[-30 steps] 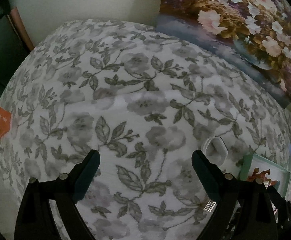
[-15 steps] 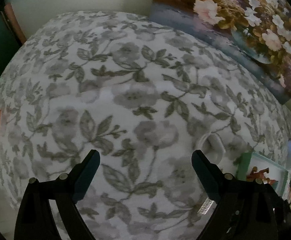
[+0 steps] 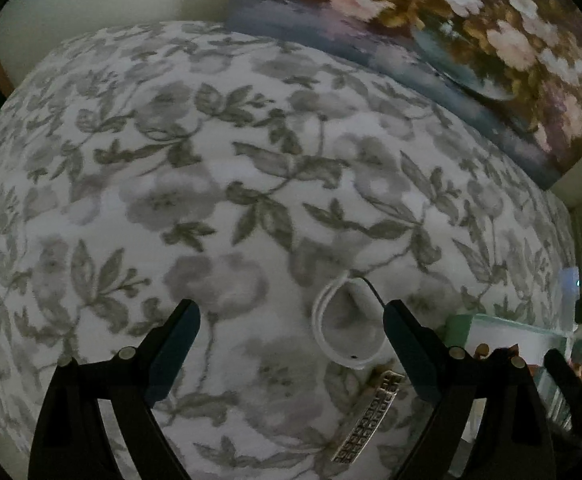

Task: Organize rigid objects
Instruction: 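Grasp the white watch band with the left tool, then grasp the black-and-silver patterned bar with the right tool while the left tool holds the band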

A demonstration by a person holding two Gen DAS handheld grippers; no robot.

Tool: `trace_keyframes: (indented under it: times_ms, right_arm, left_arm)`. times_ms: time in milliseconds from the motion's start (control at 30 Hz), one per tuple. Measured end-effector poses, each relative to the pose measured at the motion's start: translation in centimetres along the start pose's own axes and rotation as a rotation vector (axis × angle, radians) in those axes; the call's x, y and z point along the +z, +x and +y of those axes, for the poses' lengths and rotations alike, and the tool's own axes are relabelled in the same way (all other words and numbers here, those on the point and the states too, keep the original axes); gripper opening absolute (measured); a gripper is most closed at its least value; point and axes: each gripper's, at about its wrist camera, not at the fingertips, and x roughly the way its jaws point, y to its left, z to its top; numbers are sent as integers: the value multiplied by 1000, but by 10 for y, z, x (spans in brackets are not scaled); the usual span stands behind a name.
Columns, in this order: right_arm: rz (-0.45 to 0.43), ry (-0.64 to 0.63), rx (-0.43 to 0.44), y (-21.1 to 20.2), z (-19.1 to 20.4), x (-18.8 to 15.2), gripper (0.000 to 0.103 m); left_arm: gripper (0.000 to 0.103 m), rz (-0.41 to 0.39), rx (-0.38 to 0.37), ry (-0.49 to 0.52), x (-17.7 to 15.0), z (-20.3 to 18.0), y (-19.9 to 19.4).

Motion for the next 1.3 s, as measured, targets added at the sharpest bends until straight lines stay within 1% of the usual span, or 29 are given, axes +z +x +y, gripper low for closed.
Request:
trace_keyframes:
  times_ms: [200, 333, 433, 500, 567, 600, 667, 733, 800, 833, 1100, 1300]
  right_arm:
    - [24, 39, -4, 8, -16, -2, 103]
    - [38, 38, -1, 11, -18, -5, 103]
    - [42, 30, -1, 12, -17, -6, 103]
    - [44, 28, -4, 13, -17, -7, 103]
    - [49, 28, -3, 14, -18, -7, 103]
    - [50, 28, -2, 14, -18, -7, 103]
    - [53, 28, -1, 15, -19, -8, 103]
    - [55, 25, -1, 15, -18, -8, 103]
    - [56, 24, -7, 14, -19, -8, 103]
    - [57, 25, -6, 14, -19, -8, 103]
    - [63, 24, -18, 12, -19, -10, 103]
    - [34, -8, 17, 3, -8, -15, 103]
  left_arm:
    - [93, 9, -8, 20, -2, -6, 9]
    - [93, 8, -44, 18, -4, -9, 13]
    - [92, 10, -58, 38, -5, -15, 17]
    - [87, 7, -55, 45, -6, -19, 20]
    - [85, 15, -58, 50, -7, -21, 24]
    - [77, 20, -64, 52, -7, -22, 25]
    - [69, 32, -78, 52, -8, -23, 28]
    - [65, 35, -82, 56, -8, -26, 30]
    - [54, 34, -98, 61, -10, -28, 31]
    - [52, 36, -113, 62, -11, -29, 31]
    - [51, 34, -119, 38, -12, -23, 22]
    - [51, 37, -132, -20, -18, -6, 3]
